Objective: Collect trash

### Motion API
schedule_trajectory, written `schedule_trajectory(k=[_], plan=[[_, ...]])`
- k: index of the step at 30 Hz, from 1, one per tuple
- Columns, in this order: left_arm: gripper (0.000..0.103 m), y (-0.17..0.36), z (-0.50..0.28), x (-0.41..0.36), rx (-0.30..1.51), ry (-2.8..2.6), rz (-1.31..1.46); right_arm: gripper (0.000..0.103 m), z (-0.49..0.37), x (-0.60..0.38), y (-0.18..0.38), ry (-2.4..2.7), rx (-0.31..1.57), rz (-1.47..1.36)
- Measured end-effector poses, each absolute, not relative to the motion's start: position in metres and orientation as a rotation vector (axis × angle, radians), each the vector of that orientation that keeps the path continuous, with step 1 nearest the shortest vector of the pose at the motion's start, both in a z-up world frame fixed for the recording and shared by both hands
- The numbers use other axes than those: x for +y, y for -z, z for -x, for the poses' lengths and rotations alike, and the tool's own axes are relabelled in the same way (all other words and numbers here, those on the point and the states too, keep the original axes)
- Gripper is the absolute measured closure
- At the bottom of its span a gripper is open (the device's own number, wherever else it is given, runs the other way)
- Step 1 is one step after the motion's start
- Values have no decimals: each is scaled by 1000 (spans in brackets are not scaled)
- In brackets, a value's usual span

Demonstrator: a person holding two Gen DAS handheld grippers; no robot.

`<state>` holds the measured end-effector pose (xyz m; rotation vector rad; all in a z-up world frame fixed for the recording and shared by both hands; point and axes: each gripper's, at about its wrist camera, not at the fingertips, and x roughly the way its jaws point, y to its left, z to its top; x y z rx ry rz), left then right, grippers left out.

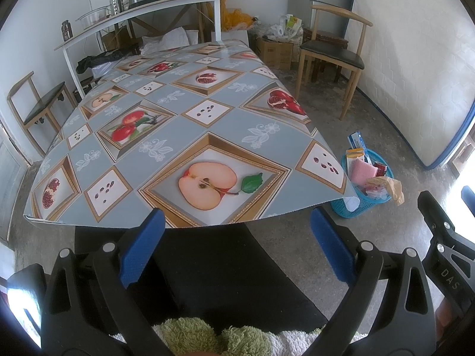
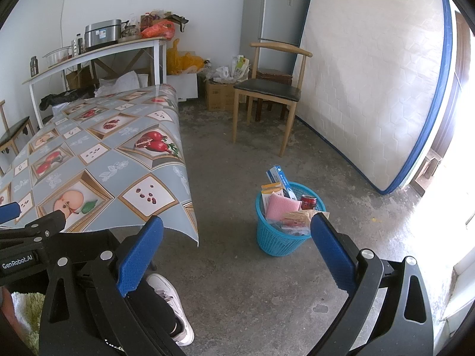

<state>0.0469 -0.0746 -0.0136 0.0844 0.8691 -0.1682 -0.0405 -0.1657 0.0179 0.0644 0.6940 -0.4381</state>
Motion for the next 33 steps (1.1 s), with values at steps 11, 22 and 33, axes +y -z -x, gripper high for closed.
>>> schedule_trajectory(k=[11, 22, 33], plan=[[9, 14, -47, -75, 870, 168, -84, 6, 41, -165, -18, 438, 695, -64], [9, 13, -47, -74, 869, 169, -84, 6, 41, -164, -20, 440, 692, -65], [9, 12, -48, -74, 869, 170, -84, 6, 40, -162, -22, 441, 689, -63]])
